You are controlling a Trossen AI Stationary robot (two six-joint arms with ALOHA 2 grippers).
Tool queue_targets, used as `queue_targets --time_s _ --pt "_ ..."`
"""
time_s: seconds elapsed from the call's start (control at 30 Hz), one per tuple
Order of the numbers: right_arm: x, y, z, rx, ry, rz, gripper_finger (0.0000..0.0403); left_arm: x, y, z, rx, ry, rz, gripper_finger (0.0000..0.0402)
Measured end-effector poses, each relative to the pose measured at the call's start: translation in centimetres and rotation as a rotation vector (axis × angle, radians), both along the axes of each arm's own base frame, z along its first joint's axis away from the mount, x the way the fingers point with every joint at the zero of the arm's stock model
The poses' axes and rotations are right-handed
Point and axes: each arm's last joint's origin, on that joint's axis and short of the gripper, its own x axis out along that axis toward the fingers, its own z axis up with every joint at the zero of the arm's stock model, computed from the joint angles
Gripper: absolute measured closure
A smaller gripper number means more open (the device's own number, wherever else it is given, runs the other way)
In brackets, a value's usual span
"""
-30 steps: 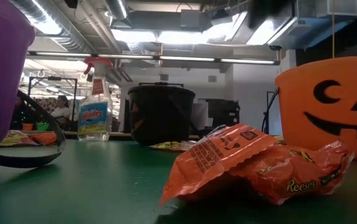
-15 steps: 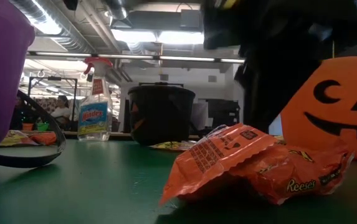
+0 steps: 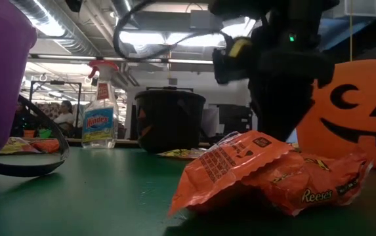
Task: Sort candy
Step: Put the orange candy into the orange bucket
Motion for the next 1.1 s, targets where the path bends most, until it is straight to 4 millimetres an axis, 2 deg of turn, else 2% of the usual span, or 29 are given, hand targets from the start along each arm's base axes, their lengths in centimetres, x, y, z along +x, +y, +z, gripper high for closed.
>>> queue_targets --time_s 0.2,0.3,0.57,0.77,1.1 --pt "0.8 0.2 2.3 -0.137 -0.048 0.049 0.0221 0.0 0.0 0.0 0.000 0.000 0.000 0.0246" --pt "0.8 0.0 2.5 -0.190 -0.048 0.067 0.0221 0.0 0.0 0.0 -0.003 -0.001 0.000 0.0246" --pt "-0.3 -2.0 0.0 -0.179 0.076 0.038 0.0221 0.0 0.0 0.0 -0.004 -0.001 0.001 0.0246" --pt "-0.6 -2.6 -1.9 -0.058 0.048 0.014 0.0221 0.0 0.0 0.0 -0.004 -0.001 0.000 0.0246" --pt "-0.5 -2.5 -1.9 -0.052 0.042 0.043 0.0221 0.0 0.0 0.0 -0.003 0.001 0.001 0.0246"
